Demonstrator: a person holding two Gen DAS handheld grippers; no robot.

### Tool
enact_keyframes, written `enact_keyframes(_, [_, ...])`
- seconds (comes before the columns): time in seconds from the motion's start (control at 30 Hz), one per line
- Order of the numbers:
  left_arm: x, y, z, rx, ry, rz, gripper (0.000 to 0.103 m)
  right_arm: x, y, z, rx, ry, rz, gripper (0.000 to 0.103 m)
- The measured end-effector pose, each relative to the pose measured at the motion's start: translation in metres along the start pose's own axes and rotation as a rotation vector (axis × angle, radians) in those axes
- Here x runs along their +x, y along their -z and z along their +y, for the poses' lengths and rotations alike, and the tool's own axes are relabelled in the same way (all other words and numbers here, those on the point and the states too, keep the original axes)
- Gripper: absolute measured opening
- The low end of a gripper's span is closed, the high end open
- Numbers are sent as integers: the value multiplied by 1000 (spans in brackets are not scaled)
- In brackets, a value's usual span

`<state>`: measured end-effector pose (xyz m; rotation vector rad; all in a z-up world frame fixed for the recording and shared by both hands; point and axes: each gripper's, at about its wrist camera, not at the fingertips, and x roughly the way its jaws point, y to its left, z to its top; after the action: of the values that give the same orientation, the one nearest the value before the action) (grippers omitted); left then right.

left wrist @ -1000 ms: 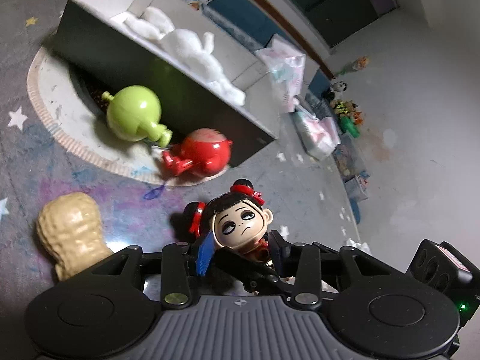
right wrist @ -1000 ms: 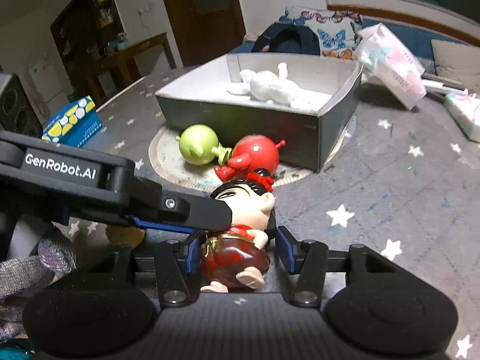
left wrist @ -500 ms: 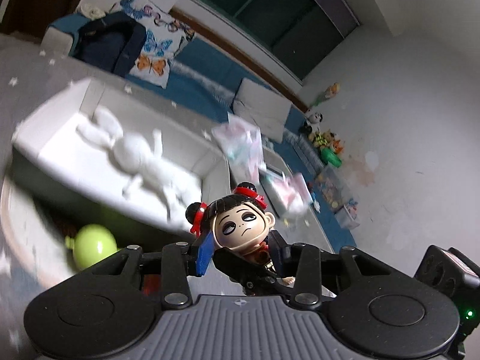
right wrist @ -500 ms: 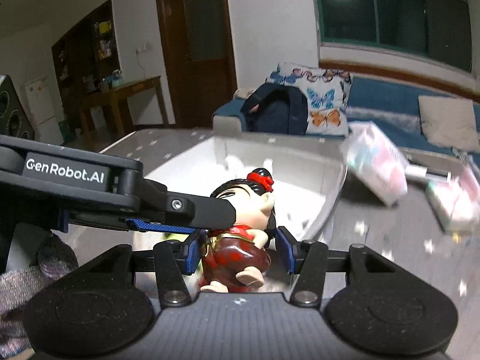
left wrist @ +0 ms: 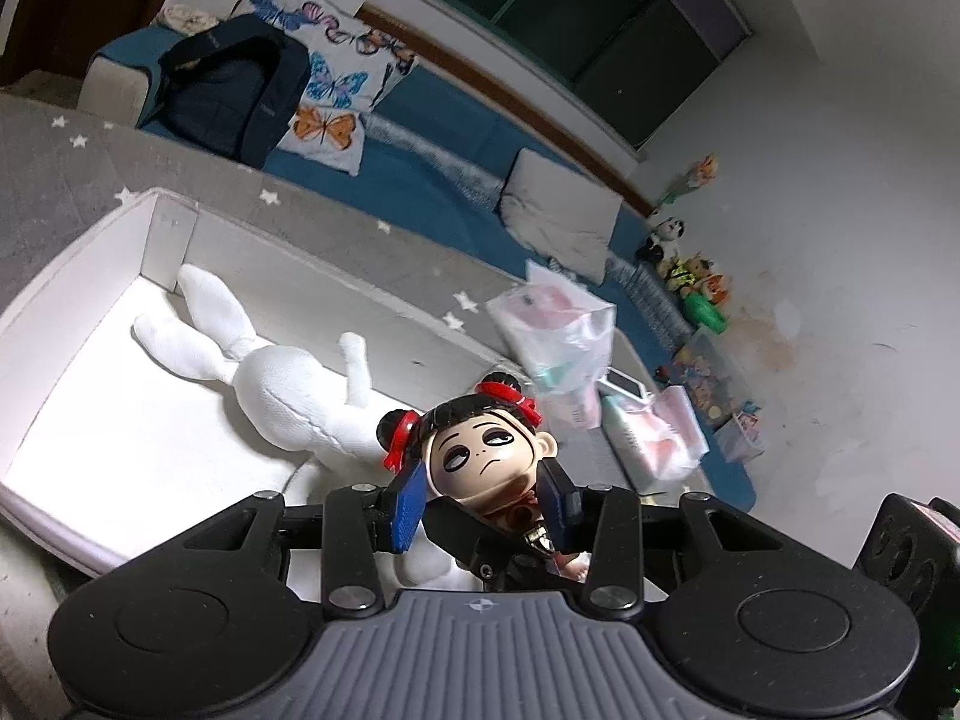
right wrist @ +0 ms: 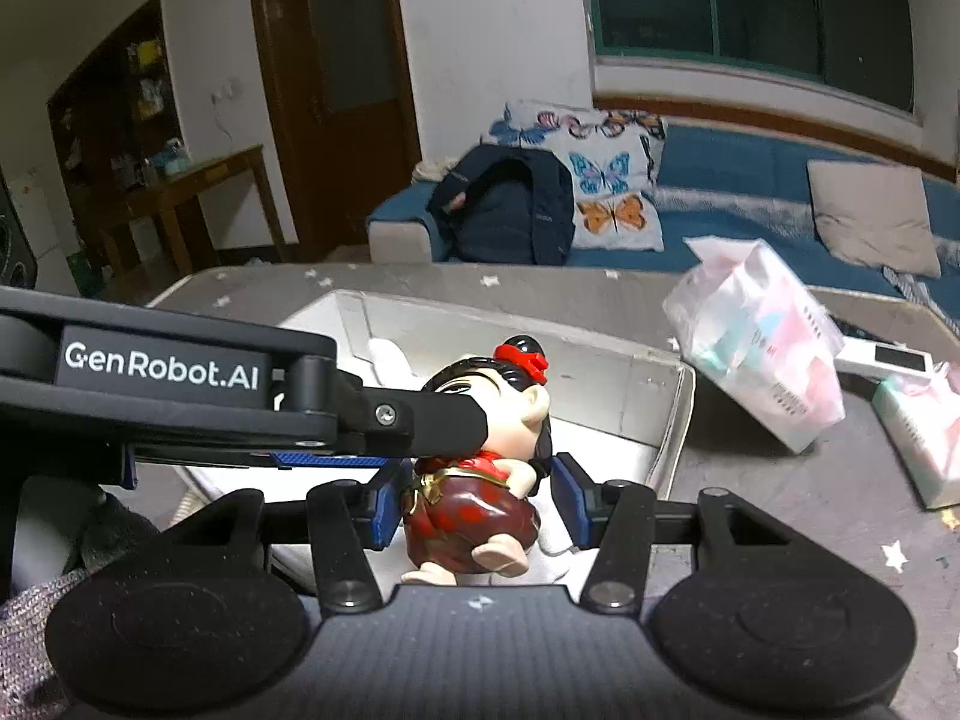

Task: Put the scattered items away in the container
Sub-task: 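Carry the doll with the left tool into the box and release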

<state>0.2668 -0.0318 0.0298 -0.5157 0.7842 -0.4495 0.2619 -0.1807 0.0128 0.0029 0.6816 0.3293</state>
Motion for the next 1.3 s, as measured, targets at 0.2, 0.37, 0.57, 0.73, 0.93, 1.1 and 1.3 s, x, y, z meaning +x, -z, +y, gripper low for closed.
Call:
enact_keyframes(0.2, [14,-2,10,-15,-9,23,43,18,1,-4,-2,7,41,51])
enact_keyframes(0.37, [20,-1,15,-24,-8,31,43,25,3,-5,-4,14,59,52])
enact_keyframes(0.57, [25,0,17,-17,-18,46,43,32,4,-3,-28,26,87,52])
enact_keyframes(0.73, [30,2,20,-22,-29,59,43,32,5,0,-49,26,98,51])
enact_keyframes(0.93, [32,1,20,-24,-24,58,43,34,4,-1,-50,30,101,51])
enact_keyframes(1.1, [33,2,18,-17,-26,58,43,33,5,-2,-49,36,98,51])
enact_keyframes(1.3, [32,2,19,-26,-29,63,43,31,5,-3,-41,14,90,61])
